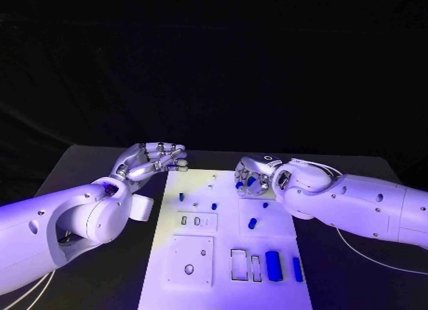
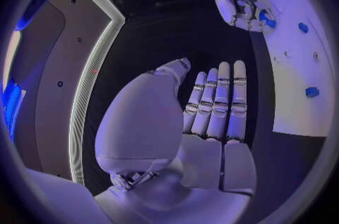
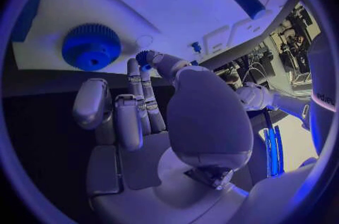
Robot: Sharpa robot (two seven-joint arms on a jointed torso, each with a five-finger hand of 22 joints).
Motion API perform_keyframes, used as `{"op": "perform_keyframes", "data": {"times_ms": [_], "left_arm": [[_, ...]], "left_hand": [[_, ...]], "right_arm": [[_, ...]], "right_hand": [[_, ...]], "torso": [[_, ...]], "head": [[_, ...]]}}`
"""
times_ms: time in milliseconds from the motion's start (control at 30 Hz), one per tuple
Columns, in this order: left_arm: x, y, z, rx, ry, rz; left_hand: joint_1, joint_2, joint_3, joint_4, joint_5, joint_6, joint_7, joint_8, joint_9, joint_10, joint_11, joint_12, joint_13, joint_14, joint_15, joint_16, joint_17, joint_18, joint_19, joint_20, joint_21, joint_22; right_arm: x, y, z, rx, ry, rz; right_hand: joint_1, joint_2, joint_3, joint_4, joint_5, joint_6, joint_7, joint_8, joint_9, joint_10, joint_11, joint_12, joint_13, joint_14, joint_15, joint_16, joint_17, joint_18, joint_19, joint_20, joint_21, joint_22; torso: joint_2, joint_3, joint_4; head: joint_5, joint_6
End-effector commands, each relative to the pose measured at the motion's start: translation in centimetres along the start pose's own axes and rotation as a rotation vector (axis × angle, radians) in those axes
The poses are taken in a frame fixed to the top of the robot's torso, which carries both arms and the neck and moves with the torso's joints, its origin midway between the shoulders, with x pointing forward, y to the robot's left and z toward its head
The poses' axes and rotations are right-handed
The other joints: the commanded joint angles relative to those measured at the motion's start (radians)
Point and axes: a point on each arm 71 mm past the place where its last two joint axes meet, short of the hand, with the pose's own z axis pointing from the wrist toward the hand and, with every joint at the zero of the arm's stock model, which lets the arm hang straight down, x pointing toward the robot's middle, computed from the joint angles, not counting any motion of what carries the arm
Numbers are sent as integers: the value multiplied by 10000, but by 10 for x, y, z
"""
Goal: Assemble the parts on the task board
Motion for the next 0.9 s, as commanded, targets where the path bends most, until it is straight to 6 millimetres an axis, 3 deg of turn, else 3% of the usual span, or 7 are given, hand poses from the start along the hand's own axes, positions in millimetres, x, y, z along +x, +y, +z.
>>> {"op": "perform_keyframes", "data": {"times_ms": [33,400,900], "left_arm": [[2,-1,0,13,208,-71],[2,-1,1,-23,241,-83],[4,-1,2,-17,308,-97]], "left_hand": [[-50,-16,49,18,-40,-34,71,-34,-12,4,42,-64,8,-18,24,-27,14,188,48,7,41,10],[-26,-17,69,-7,-42,-55,79,-47,-17,-13,49,-91,7,-27,29,-38,24,187,46,6,53,15],[-26,-17,69,-7,-42,-55,79,-47,-17,-13,49,-91,7,-27,29,-38,24,187,46,6,53,15]], "right_arm": [[-8,5,0,-41,-1030,79],[-15,17,18,14,-1771,0],[-13,38,42,-183,-1788,7]], "right_hand": [[238,264,8,-57,-21,124,-55,73,488,255,-210,27,139,536,-76,40,5,-198,-29,-82,32,12],[182,181,10,-93,-50,9,-32,82,602,181,-186,-31,149,538,-64,52,11,-197,-54,-87,23,8],[141,154,36,-94,-56,-76,-5,66,657,132,-161,-69,153,542,-46,67,32,-197,-64,-79,22,15]], "torso": [[15,-9,-1],[62,-13,39],[124,-24,76]], "head": [[6,45],[15,112],[43,63]]}}
